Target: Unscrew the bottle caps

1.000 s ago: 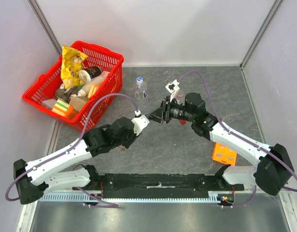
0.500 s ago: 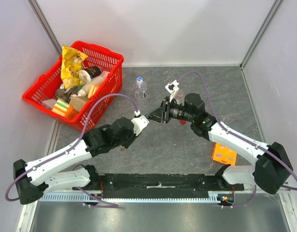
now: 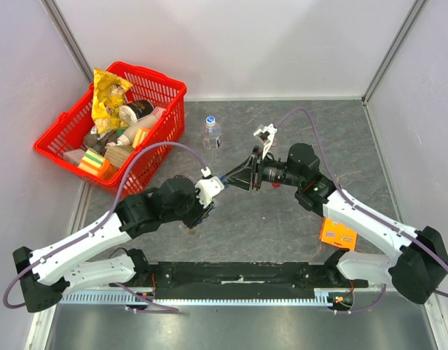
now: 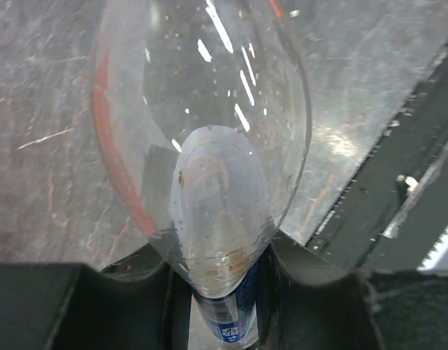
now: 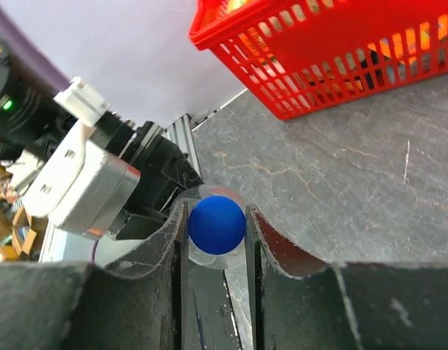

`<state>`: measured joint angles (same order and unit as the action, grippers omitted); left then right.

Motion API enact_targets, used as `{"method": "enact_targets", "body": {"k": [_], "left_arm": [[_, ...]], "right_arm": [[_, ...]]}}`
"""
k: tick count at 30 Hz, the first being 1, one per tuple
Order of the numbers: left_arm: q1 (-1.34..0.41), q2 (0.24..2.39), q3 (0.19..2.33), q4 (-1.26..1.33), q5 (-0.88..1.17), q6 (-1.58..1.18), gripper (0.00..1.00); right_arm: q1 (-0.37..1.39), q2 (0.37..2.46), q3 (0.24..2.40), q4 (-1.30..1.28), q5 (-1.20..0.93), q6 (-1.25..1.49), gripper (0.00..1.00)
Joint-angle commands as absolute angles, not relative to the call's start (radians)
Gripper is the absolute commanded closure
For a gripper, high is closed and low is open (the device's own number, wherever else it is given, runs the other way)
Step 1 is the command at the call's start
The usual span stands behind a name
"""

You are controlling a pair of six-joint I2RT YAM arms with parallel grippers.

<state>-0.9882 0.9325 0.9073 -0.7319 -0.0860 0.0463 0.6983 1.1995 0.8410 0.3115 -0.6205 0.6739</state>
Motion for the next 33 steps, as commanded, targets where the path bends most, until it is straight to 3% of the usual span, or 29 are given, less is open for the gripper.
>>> {"method": "enact_targets", "body": {"k": [1, 10, 23, 30, 33], "left_arm": [[-0.992, 0.908, 0.962, -0.68, 0.211, 0.1, 0.98], [-0.993, 0.893, 0.999, -0.669, 0.553, 0.092, 0.98], [-0.992, 0.982, 1.071, -0.669, 0.931, 0.066, 0.98], [-0.992, 1.02, 1.078, -0.669, 0.965, 0.078, 0.98], [-0.992, 1.02, 1.08, -0.669, 0.95, 0.08, 0.98]], "right_arm": [[0.716, 1.125, 0.842, 0.362, -0.764, 0.575, 1.0], [0.715, 1.011, 0.816, 0.42, -0.971, 0.505, 1.0], [0.715, 0.904, 0.787, 0.521, -1.112, 0.491, 1.0], [0.716, 0.876, 0.788, 0.514, -1.097, 0.476, 1.0], [0.716, 0.885, 0.793, 0.494, -1.083, 0.469, 0.91]]}}
